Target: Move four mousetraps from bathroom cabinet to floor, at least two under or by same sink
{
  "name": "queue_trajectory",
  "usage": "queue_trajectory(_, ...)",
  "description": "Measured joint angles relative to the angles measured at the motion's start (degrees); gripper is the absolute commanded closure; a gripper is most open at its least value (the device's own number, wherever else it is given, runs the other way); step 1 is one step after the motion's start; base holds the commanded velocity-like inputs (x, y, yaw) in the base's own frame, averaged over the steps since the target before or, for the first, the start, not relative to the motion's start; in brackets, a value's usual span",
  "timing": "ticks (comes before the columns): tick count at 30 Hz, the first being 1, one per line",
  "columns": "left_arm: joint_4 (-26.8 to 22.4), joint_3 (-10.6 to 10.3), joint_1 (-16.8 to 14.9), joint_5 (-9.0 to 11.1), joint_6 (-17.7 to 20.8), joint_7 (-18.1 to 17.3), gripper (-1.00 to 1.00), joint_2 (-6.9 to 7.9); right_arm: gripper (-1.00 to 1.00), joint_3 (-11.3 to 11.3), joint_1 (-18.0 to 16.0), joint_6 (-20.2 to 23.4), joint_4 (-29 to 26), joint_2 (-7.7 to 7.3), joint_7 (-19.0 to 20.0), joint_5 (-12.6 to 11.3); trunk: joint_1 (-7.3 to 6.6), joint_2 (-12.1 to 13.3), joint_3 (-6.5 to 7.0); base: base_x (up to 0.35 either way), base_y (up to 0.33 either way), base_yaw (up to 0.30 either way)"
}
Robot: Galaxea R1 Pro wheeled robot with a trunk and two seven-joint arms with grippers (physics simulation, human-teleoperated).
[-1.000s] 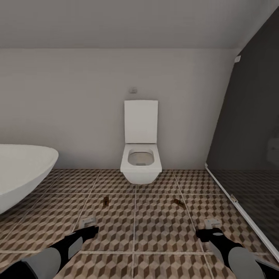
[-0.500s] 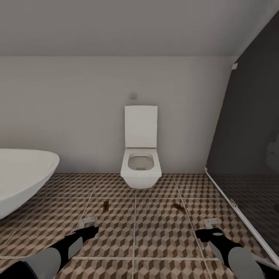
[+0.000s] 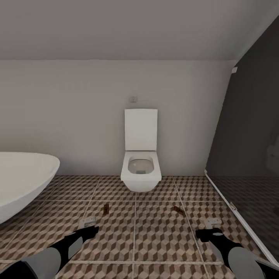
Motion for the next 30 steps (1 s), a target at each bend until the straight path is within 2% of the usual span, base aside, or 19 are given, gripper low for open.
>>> queue_trajectory(30, 0.0, 0.0, 0.02, 0.0, 0.0, 0.0, -1.0, 0.0, -1.0, 0.03, 0.0, 0.0, 0.0, -0.07, 0.01, 0.01, -6.59, 12.03, 5.39, 0.0, 0.0, 0.0)
